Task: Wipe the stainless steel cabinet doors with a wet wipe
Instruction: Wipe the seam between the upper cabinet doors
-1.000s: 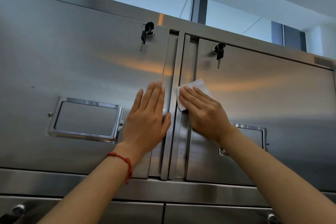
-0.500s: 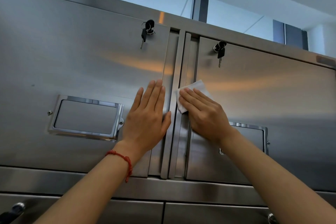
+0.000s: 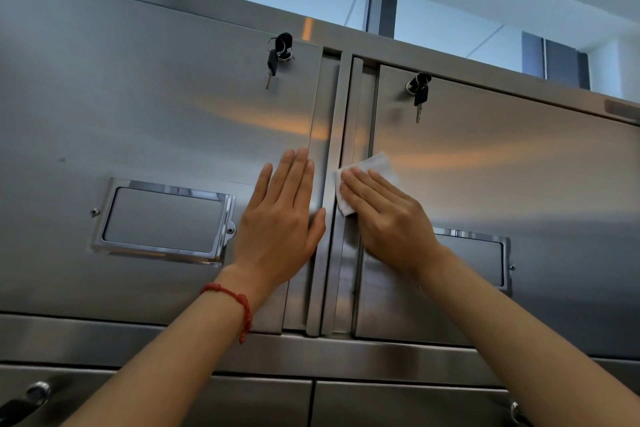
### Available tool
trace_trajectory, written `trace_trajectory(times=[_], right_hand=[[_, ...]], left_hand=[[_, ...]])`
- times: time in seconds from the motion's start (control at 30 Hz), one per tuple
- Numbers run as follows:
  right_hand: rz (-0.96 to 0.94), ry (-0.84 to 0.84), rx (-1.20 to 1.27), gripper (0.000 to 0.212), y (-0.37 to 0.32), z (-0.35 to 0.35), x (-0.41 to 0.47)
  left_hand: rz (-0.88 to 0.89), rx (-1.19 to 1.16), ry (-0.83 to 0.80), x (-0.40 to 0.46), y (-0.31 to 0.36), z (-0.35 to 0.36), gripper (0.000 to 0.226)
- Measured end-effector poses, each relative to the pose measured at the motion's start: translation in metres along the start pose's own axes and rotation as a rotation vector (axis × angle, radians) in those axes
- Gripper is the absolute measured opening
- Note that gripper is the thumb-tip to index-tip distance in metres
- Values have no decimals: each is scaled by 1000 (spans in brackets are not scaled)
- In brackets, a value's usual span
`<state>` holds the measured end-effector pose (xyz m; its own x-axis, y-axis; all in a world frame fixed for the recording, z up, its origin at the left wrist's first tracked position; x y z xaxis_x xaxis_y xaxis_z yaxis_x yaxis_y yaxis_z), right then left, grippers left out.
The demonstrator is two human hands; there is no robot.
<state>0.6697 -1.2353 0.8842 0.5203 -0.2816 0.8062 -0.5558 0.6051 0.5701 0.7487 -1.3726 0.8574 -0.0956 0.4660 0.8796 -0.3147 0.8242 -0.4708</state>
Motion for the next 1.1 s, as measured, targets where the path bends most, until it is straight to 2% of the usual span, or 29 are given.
trace_trajectory(times=[0.27, 0.43, 1.1], right_hand=[[-35, 5, -1, 33, -4, -3, -10], [16, 6, 7, 30, -9, -1, -13], [-87, -7, 30, 32, -5, -6, -15]], left_hand=[[3, -12, -9, 0, 0, 0, 67], [0, -10, -4, 0, 0, 1, 66], [0, -17, 10, 0, 0, 0, 66]])
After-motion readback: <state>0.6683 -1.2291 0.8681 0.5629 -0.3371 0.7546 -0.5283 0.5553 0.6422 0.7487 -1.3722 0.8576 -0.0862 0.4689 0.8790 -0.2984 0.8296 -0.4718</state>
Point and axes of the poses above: each hand's wrist, its own x-axis towards the middle knuckle, its own z-axis out of the palm, y = z × x, the point moved 3 cm from there along x, towards the middle knuckle, and after that the axes turned 14 degrees about z, right-handed, at the moved point
